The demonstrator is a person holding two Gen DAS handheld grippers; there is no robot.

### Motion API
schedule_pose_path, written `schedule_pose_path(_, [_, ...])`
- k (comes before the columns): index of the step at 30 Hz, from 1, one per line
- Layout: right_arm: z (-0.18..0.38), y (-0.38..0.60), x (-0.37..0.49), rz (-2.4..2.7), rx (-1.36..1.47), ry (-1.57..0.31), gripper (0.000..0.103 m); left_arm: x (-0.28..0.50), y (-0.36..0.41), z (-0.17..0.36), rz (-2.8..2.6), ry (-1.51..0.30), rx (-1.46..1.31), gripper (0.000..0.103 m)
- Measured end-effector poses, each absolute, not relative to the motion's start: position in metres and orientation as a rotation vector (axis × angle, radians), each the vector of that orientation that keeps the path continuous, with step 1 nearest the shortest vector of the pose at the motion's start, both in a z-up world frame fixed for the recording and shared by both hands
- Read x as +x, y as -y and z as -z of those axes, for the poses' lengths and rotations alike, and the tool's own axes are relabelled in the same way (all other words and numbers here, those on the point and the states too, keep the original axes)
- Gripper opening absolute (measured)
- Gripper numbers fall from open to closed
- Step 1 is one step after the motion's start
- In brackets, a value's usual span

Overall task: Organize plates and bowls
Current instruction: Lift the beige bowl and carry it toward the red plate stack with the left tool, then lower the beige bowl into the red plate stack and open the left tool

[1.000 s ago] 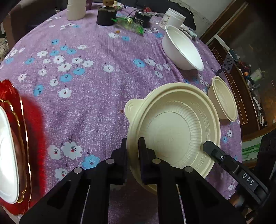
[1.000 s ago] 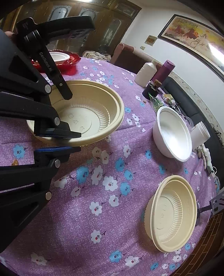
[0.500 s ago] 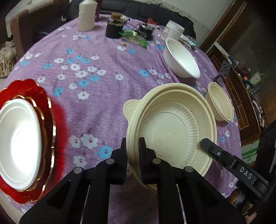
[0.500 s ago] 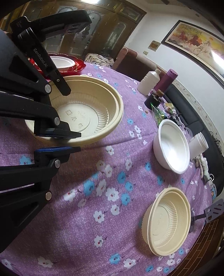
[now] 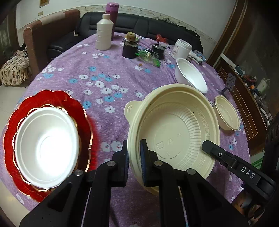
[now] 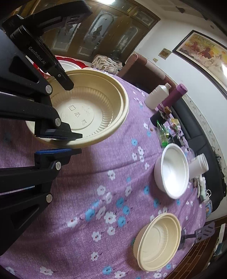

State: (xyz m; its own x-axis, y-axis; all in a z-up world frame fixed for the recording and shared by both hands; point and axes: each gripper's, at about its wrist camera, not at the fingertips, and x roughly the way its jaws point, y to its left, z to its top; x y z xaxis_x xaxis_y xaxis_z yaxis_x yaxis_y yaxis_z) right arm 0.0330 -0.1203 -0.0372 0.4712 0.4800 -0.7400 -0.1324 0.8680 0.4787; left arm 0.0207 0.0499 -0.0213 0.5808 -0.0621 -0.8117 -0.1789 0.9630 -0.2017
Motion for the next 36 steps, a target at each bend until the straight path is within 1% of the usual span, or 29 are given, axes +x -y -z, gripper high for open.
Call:
schedule_pose_path(17, [0.011,0.075,0.027,-0.503,0.336,-0.976,0.009,-0.012,-0.089,-0.003,-0.158,-0.867,-0.306,0.010])
schedule_pose_path(36, [-0.033,-0.023,0.021,-0.702,0.256,-0.932,0.009,-0.049,-0.168,-0.040,-0.319,-0.755,-0.361,0.010])
